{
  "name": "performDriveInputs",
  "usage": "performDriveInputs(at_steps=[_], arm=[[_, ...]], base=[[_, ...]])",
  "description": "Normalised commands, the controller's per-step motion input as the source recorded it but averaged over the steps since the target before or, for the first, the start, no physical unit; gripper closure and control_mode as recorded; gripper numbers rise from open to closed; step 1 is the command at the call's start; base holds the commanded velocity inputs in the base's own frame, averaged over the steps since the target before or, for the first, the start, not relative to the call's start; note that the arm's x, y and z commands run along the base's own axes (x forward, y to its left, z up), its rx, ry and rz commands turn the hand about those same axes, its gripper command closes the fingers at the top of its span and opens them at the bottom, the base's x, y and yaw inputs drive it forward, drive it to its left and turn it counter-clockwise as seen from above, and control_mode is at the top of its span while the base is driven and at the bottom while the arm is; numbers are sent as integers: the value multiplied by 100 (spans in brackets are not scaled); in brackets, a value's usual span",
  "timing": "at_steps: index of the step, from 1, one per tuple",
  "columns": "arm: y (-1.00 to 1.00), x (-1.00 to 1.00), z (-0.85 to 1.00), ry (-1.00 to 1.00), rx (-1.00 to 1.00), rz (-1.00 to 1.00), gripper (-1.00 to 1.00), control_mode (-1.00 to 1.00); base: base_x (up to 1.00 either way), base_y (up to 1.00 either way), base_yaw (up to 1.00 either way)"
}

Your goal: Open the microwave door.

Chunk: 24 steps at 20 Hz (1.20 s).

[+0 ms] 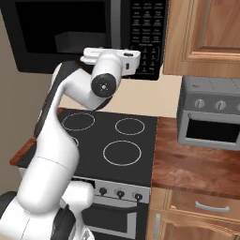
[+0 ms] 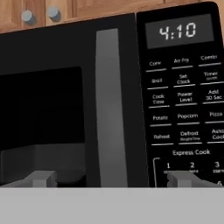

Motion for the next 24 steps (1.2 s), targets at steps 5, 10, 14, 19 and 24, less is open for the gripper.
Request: performDriveInputs(at_steps=[5,10,14,19,24], arm=[[-1,54,0,2,0,0,-100,-100],[0,48,0,1,0,0,-100,-100],[0,44,0,1,0,0,-100,-100],[0,47,0,2,0,0,-100,-100],[0,42,0,2,0,0,-100,-100]], base=[[0,0,0],[0,0,0],[0,0,0],[0,0,0],[0,0,0]])
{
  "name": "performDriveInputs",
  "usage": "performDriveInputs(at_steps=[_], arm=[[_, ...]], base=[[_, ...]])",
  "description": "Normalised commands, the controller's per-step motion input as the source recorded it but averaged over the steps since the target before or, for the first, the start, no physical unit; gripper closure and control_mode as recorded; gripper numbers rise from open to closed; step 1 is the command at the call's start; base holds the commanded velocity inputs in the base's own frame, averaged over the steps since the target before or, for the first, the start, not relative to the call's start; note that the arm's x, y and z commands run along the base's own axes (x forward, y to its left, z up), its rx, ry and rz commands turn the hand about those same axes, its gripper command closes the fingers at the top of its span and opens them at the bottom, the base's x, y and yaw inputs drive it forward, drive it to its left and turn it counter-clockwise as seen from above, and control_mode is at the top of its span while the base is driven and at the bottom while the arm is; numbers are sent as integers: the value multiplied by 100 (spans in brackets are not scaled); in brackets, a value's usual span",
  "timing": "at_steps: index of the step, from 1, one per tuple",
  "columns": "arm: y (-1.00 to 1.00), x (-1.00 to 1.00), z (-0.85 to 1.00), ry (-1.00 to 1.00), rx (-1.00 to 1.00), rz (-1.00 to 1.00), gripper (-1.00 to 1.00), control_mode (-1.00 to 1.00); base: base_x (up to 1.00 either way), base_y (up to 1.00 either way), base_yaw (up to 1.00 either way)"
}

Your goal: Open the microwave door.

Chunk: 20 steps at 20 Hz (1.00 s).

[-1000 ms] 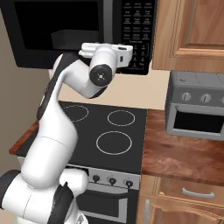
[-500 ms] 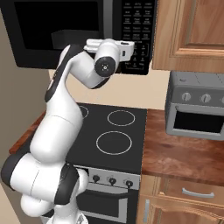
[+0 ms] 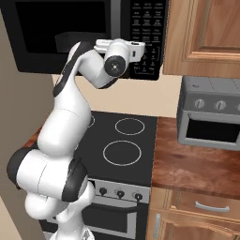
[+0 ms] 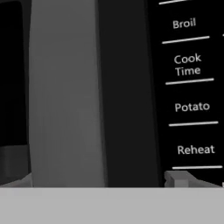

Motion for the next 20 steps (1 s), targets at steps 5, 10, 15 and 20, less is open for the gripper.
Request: performDriveInputs(at_steps=[5,10,15,20], arm=[[0,31,0,1,0,0,-100,-100],[0,8,0,0,0,0,100,-100],[0,0,0,0,0,0,100,-100],[0,-16,0,0,0,0,100,-100]], base=[[0,0,0],[0,0,0],[0,0,0],[0,0,0]])
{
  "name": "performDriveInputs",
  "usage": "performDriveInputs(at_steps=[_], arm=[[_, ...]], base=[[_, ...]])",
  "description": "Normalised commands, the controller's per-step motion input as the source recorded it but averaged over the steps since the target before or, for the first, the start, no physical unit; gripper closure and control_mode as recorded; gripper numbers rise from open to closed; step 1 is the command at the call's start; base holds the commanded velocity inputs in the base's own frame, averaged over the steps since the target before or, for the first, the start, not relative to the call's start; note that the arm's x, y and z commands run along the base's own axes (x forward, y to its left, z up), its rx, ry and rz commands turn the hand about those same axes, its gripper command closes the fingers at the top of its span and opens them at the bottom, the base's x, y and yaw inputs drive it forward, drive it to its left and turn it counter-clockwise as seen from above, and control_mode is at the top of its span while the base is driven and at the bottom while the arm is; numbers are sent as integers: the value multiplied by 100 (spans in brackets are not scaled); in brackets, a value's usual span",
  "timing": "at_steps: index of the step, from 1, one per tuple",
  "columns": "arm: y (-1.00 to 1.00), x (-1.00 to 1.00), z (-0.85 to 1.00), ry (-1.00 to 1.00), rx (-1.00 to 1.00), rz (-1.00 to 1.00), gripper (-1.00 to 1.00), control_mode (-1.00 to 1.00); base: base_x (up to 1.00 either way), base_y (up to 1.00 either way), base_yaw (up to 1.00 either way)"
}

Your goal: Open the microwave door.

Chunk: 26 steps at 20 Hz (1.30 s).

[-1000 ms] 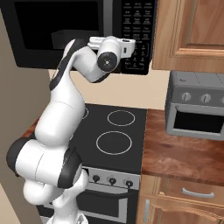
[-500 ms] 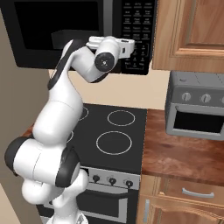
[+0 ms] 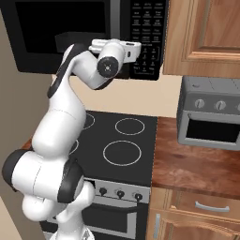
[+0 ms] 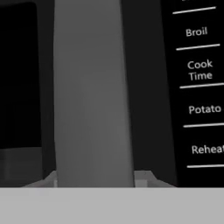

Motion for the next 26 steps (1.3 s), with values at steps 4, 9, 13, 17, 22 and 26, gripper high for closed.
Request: performDriveInputs(at_steps=[4,9,13,17,22,26], arm=[[0,-62,2,-5,0,0,100,-100],[0,-88,14,-9,0,0,100,-100],[0,-95,27,-7,0,0,100,-100],[1,-92,51,0,0,0,100,-100],[15,-90,68,0,0,0,100,-100],[36,-87,81,2,-6,0,100,-100]], base=[[0,0,0],[0,0,0],[0,0,0],[0,0,0],[0,0,0],[0,0,0]])
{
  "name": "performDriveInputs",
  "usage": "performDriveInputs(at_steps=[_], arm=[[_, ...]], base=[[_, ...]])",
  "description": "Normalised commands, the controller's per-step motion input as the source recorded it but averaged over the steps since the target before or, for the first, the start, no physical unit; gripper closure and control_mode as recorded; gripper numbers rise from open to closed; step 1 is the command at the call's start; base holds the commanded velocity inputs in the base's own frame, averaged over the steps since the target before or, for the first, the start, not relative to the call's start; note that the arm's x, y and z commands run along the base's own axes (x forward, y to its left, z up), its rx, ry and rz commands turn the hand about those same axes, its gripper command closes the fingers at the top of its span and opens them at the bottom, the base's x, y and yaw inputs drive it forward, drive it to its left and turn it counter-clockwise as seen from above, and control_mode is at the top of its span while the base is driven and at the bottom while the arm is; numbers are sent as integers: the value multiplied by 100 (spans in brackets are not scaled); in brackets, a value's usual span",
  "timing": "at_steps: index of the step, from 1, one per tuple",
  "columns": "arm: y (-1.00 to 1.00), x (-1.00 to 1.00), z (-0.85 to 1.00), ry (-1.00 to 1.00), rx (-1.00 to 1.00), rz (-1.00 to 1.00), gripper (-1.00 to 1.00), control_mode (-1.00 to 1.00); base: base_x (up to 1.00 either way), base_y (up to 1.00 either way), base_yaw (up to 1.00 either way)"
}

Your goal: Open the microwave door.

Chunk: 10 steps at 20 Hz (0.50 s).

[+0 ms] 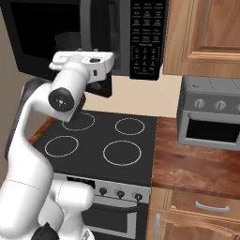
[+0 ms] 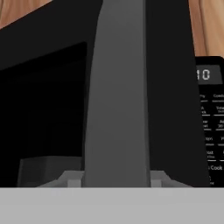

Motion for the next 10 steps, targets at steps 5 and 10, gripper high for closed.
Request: performDriveInputs(at_steps=[5,10], arm=[[47,-88,85,5,-11,0,100,-100],[50,-96,77,3,-13,0,100,-100]], base=[[0,0,0],[0,0,0]])
